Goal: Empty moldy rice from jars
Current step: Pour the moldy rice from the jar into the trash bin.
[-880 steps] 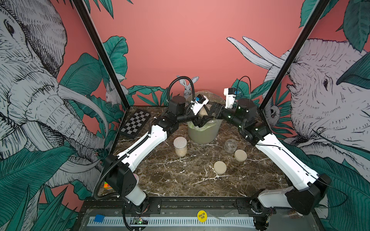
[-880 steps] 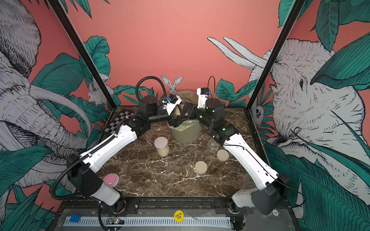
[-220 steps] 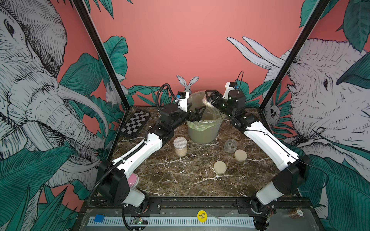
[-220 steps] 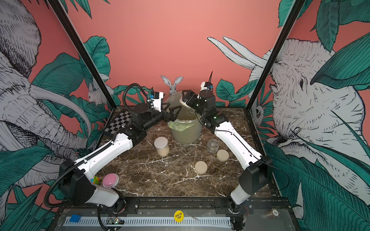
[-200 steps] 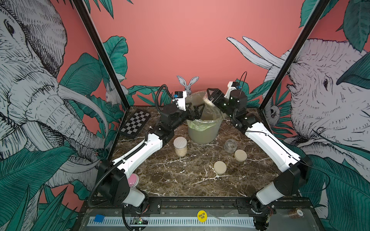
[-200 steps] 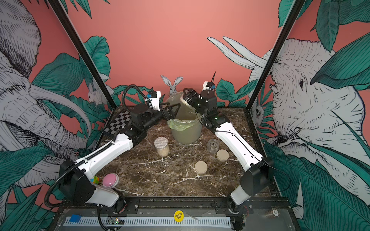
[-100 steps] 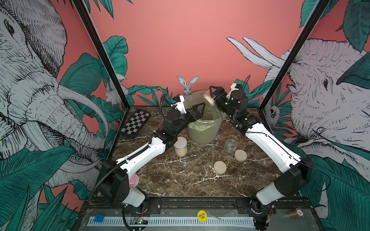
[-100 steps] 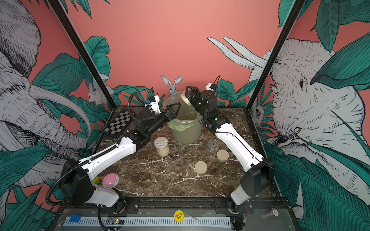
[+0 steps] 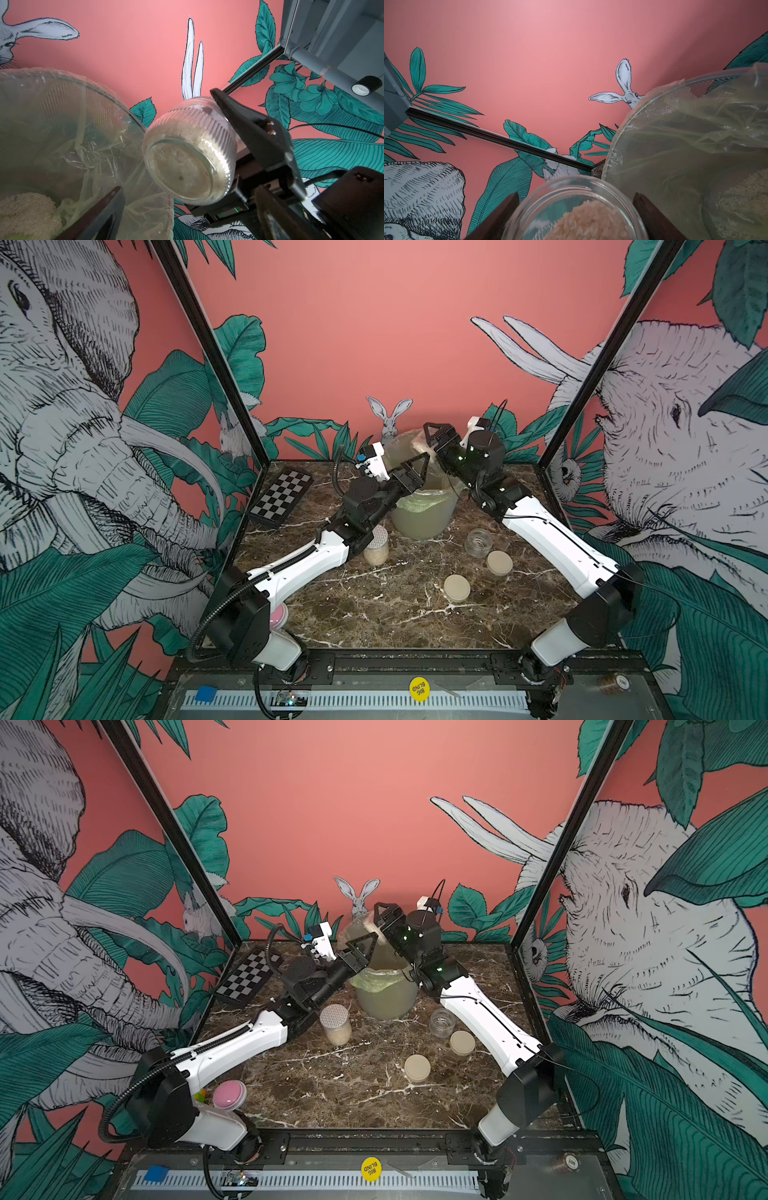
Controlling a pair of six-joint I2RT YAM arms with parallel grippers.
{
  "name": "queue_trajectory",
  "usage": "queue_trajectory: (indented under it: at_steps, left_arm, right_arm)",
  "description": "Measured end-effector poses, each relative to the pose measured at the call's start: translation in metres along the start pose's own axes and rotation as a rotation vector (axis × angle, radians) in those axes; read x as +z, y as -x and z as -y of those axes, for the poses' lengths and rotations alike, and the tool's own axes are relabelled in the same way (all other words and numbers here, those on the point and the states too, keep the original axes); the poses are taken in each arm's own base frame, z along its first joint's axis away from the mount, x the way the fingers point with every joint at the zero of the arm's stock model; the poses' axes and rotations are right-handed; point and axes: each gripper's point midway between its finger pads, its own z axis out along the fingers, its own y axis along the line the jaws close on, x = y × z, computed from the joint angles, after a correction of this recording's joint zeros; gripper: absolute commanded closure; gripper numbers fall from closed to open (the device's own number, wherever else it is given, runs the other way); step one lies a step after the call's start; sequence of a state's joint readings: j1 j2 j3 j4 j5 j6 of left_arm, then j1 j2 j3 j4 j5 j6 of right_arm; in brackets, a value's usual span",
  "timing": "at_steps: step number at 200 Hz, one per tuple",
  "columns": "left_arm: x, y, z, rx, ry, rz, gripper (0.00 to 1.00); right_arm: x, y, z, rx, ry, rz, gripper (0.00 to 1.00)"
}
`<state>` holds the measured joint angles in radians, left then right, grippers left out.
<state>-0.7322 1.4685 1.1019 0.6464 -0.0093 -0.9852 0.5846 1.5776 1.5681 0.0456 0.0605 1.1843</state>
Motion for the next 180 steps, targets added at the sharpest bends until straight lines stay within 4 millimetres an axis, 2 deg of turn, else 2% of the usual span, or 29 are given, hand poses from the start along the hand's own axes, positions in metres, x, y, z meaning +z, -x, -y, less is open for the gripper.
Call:
queue_trajectory:
  at_steps: [39, 107, 180]
  left_arm:
    - [0.012, -0.006, -0.012, -0.017, -0.024, -0.001, 0.0]
    - [0.015, 0.022, -0.014, 0.021, -0.105, 0.039, 0.01]
    - [0.02, 0.011, 0.002, 0.052, -0.144, -0.073, 0.01]
  right_arm:
    - [0.0, -0.003, -0.002, 0.009, 0.001, 0.0, 0.82]
    - [0.0, -0.004, -0.002, 0.019, 0.002, -0.006, 0.81]
    - [0.0, -0.008, -0.005, 0.028, 0.016, -0.027, 0.82]
